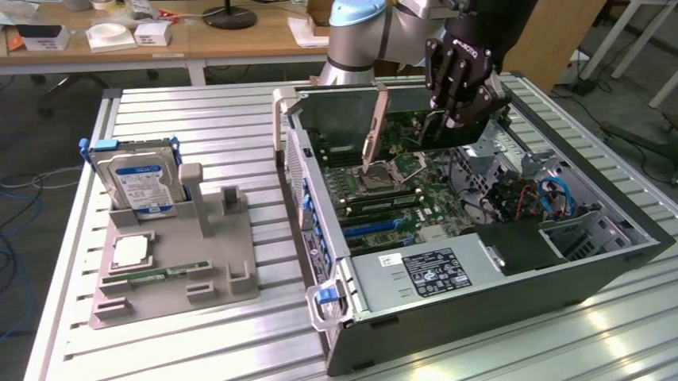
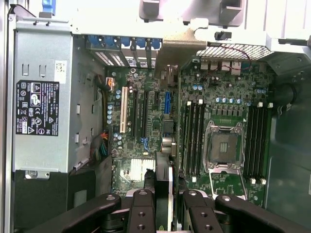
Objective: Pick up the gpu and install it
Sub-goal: 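Insert the gpu into the slot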
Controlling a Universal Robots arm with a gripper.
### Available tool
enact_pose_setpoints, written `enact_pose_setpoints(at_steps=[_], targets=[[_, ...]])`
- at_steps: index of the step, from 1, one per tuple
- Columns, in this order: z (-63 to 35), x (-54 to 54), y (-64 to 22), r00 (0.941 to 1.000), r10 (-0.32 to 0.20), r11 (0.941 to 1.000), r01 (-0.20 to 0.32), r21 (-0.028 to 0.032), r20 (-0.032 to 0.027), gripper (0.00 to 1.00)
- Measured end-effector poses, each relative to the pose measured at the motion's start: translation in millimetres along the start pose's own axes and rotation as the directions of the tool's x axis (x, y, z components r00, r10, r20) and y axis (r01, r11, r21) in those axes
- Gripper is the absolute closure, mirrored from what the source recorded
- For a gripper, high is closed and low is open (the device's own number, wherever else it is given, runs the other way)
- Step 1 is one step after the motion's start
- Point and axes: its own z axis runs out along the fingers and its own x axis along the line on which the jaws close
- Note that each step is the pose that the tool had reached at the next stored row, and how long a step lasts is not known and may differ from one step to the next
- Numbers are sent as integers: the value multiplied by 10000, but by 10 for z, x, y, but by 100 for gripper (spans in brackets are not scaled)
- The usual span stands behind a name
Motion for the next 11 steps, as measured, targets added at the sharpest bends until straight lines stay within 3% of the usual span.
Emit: enact_pose_setpoints(at_steps=[6,11], targets=[[22,0,-1,10000,0,10000,1,100,-3,73],[64,0,-1,10000,0,9999,0,105,-3,73]])
